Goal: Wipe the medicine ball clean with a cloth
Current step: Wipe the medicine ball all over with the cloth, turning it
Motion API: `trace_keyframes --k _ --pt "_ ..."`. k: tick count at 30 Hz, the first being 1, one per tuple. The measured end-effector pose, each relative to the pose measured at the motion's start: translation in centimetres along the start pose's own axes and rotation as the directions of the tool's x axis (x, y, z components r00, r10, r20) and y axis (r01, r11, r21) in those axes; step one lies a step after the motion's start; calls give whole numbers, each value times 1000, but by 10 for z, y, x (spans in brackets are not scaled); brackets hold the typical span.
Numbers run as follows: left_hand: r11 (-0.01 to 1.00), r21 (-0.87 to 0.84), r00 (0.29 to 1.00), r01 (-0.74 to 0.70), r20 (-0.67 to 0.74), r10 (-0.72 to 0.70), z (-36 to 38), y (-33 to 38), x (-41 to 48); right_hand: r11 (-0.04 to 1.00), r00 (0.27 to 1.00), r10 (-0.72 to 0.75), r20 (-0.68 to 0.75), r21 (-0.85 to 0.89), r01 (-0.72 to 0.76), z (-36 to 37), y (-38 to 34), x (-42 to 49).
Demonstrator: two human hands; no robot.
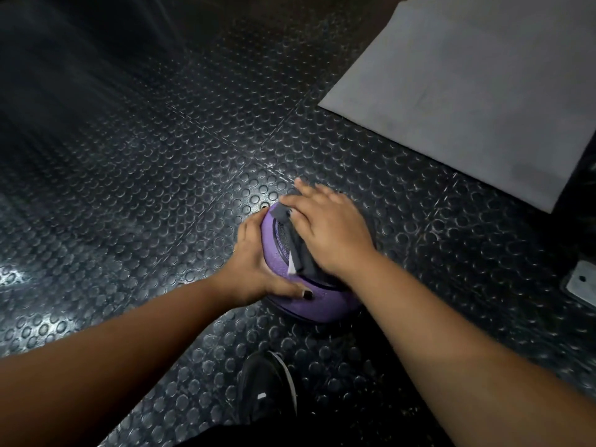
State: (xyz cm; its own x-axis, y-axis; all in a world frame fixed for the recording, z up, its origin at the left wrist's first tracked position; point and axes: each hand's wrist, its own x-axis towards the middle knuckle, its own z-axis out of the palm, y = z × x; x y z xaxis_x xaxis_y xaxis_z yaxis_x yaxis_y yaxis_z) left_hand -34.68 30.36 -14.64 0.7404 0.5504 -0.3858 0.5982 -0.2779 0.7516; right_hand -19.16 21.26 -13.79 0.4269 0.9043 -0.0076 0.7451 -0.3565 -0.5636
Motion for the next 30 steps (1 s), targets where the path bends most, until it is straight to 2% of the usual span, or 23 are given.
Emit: trace_keyframes --k 2,4,6,8,10,12,13,14,17,20,21,23,24,26,28,30 --pt "1000 2 1000 7 7 -7 0 -1 1 997 990 45 135 63 -53 -3 10 35" --pt "1000 11 1000 4 5 -4 -1 0 1 980 950 127 285 110 -164 -4 26 65" --pt "1000 14 1000 -19 14 19 0 1 -1 963 884 207 419 71 -260 -4 39 84" --pt "999 18 999 -42 29 42 0 0 -2 961 856 256 449 -25 -274 -6 42 89" --pt "999 14 999 -37 33 37 -1 -4 -3 978 897 202 394 -32 -207 -7 34 81" --pt "1000 -10 999 -8 36 8 -6 -10 -4 986 973 110 203 98 -132 -5 21 53" --pt "1000 -26 999 9 45 -8 -9 -15 -4 990 995 31 97 135 -44 -3 14 35" --pt "999 -43 998 26 59 -24 -11 -19 -5 988 999 -47 19 147 43 -2 8 15" --pt "995 -86 994 41 102 -32 -17 -31 -7 958 975 -202 -88 190 216 4 4 -41" --pt "994 -98 990 51 133 -38 -24 -32 -6 913 954 -249 -167 288 288 19 29 -85" --pt "991 -118 988 62 149 -44 -26 -30 -5 906 965 -192 -181 346 245 22 40 -99" --pt "983 -156 980 92 189 -62 -30 -24 1 875 979 83 -186 483 18 26 66 -121" --pt "982 -153 975 106 209 -73 -32 -19 4 842 951 241 -192 529 -106 24 78 -129" --pt "988 -93 969 121 225 -98 -37 -8 8 772 846 480 -233 569 -282 18 95 -141" --pt "994 60 970 92 222 -103 -40 10 13 718 752 604 -265 590 -368 9 100 -142" --pt "970 241 974 -16 222 -40 -39 32 21 690 726 632 -273 625 -366 3 97 -135"
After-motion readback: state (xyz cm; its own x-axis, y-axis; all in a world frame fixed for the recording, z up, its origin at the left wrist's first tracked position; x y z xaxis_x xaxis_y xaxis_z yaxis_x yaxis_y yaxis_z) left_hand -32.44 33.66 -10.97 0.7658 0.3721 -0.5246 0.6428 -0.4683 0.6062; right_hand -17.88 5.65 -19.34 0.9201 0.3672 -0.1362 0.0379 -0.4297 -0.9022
